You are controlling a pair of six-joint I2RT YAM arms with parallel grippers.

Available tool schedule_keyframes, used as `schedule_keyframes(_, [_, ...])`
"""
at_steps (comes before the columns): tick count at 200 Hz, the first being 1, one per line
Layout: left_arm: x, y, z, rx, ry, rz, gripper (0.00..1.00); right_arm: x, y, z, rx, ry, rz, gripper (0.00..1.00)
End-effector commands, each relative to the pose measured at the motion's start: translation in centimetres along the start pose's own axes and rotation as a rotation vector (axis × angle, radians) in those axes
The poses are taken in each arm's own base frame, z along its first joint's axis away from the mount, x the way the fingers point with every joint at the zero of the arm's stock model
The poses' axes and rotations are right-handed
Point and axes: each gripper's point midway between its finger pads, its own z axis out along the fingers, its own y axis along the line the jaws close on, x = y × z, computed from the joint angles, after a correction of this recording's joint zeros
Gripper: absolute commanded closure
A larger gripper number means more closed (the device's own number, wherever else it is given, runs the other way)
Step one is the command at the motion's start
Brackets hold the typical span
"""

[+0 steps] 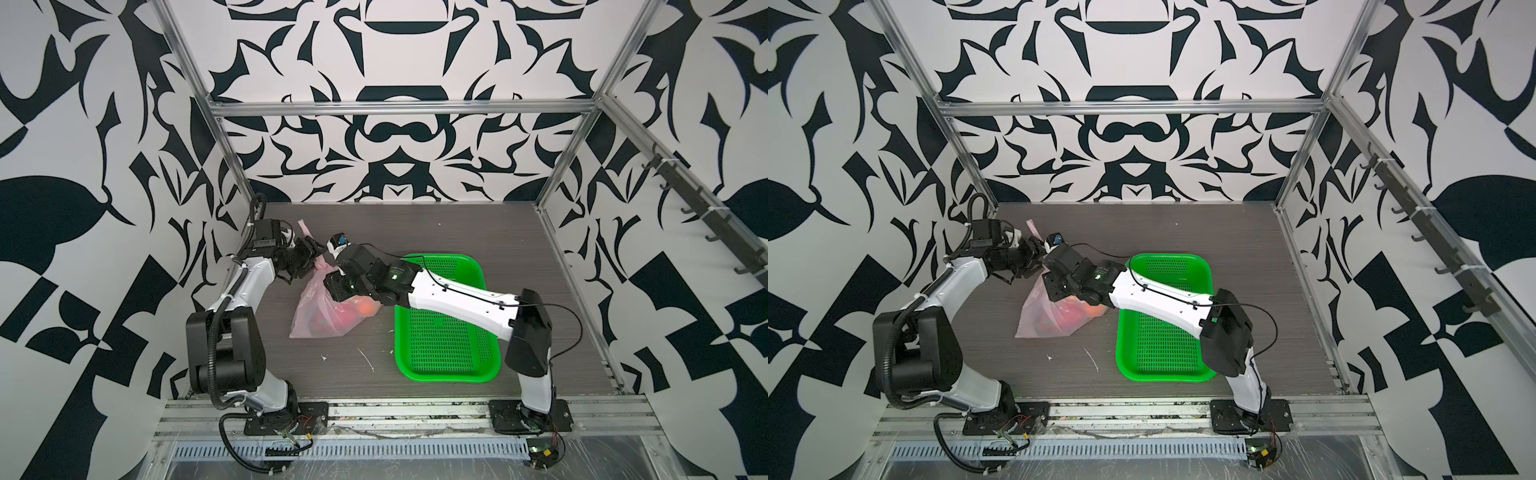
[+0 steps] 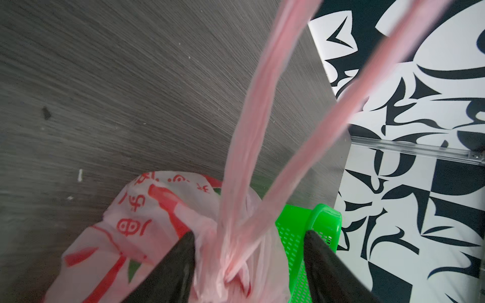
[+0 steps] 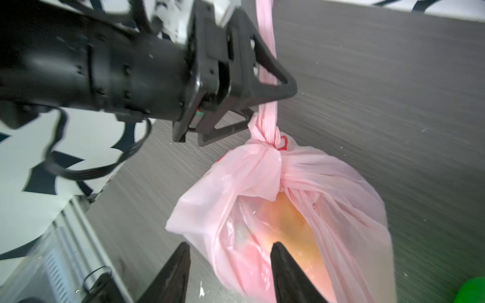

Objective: Untie the knot of the plastic bag and take out the fruit
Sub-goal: Untie the plastic bag at the center of the table.

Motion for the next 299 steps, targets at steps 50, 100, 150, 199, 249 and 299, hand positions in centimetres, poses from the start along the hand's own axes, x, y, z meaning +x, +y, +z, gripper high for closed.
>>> schedule_keyframes(50, [4.9, 0.9, -7.4, -0.311, 0.018, 0.223, 0.32, -4.9, -5.0, -4.8, -0.006, -0.021, -0.184, 0.41])
schedule_keyframes(100, [6.5, 3.1, -8.0, -0.456, 0.104, 0.298, 0.38, -5.5, -7.3, -1.3, -0.05, 0.057, -0.331, 0.41])
schedule_keyframes(150, [5.7, 4.0, -5.9, -0.482, 0.116, 0.297, 0.42, -5.2, -9.6, 2.8, -0.062, 0.105, -0.306, 0.42])
schedule_keyframes(199, [6.0, 5.6, -3.2, -0.479, 0.127, 0.252, 0.46, -2.7, -10.4, 5.9, -0.07, 0.18, -0.293, 0.44])
schedule_keyframes(249, [6.6, 6.7, -2.3, -0.479, 0.127, 0.23, 0.58, -1.5, -10.3, 6.6, -0.098, 0.204, -0.282, 0.45])
schedule_keyframes(299, [6.6, 7.5, -1.4, -0.47, 0.101, 0.214, 0.64, -0.3, -9.0, 6.8, -0.163, 0.239, -0.295, 0.45])
